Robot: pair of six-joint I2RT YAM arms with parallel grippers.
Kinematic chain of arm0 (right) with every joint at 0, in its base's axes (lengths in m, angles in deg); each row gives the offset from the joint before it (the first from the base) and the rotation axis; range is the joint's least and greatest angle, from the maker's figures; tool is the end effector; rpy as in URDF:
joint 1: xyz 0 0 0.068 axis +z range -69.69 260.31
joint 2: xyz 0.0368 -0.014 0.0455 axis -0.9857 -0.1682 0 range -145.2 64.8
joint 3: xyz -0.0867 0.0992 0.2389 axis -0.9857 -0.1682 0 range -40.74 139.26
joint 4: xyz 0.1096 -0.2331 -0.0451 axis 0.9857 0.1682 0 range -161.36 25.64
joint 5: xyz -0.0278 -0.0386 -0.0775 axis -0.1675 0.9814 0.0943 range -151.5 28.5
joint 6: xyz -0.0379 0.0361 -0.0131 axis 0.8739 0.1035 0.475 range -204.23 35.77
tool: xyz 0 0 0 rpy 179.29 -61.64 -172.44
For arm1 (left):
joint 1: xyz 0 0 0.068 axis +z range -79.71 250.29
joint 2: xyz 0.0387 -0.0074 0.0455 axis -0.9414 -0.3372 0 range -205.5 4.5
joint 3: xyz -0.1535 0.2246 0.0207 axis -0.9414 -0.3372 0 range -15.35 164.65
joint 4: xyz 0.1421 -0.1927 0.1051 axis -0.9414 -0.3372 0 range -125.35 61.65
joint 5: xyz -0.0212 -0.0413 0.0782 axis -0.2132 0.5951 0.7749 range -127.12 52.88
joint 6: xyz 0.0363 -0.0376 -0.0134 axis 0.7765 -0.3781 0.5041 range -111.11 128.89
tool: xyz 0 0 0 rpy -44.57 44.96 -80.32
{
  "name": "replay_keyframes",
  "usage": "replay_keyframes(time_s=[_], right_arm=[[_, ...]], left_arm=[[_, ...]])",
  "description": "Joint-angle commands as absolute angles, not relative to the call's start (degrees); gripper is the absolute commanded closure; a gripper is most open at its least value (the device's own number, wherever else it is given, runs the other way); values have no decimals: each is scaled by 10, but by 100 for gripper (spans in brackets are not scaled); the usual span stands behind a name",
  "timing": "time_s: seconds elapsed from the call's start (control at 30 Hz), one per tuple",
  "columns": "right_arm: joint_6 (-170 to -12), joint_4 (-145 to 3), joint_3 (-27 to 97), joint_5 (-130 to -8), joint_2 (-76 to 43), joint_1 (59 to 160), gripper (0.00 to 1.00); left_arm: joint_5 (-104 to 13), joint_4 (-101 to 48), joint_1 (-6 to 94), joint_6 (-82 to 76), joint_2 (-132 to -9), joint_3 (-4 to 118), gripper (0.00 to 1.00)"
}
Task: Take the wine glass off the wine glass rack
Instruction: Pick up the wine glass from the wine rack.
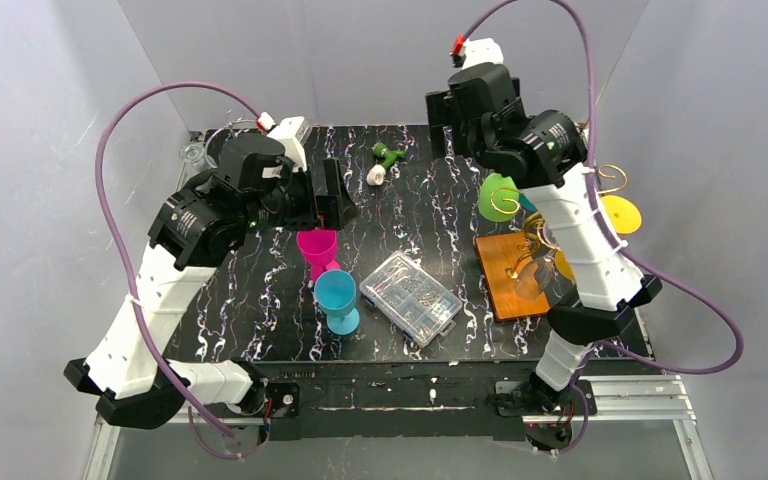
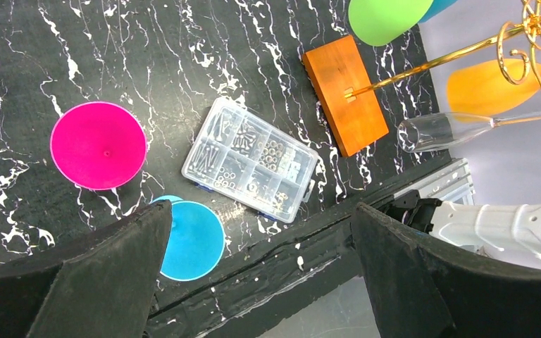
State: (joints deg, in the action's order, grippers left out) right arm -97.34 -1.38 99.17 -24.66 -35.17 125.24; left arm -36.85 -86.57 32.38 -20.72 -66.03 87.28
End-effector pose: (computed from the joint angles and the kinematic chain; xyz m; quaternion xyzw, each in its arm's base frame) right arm 0.2301 0.1995 0.5255 -0.0734 0.8336 -0.0094 0.5474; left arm 0.1628 -0.1265 0.4953 0.0602 0.8464 -0.2924 0.4410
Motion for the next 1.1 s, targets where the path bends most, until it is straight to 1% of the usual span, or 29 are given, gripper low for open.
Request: replay_keyframes(time_s=[0.0, 0.07, 0.17, 0.33, 0.5, 0.63, 0.73, 0.83, 1.07], right_arm=[[-981, -62, 969, -223, -302, 1210, 2], [-993, -71, 947, -233, -285, 1184, 2], [-1012, -78, 920, -286, -264, 1130, 2], [-1037, -106, 867, -390, -229, 1045, 6], [-1059, -133, 816, -512, -206, 962, 21], [-1077, -152, 788, -606, -198, 904, 26], [-1092, -167, 763, -670, -194, 868, 32], [-1103, -177, 736, -707, -186, 846, 36], [-1116, -190, 704, -742, -176, 840, 39]], left_arm=[[-356, -850, 320, -199, -659, 861, 2], [-357, -848, 320, -199, -661, 855, 2], [-362, -841, 319, -202, -660, 843, 2], [-368, -832, 319, -211, -664, 828, 2], [-369, -832, 319, -214, -668, 828, 2], [-365, -833, 320, -215, -668, 824, 2], [-365, -833, 320, -217, -665, 819, 2], [-363, -832, 321, -216, -663, 817, 2], [-362, -832, 320, -215, -663, 815, 2]])
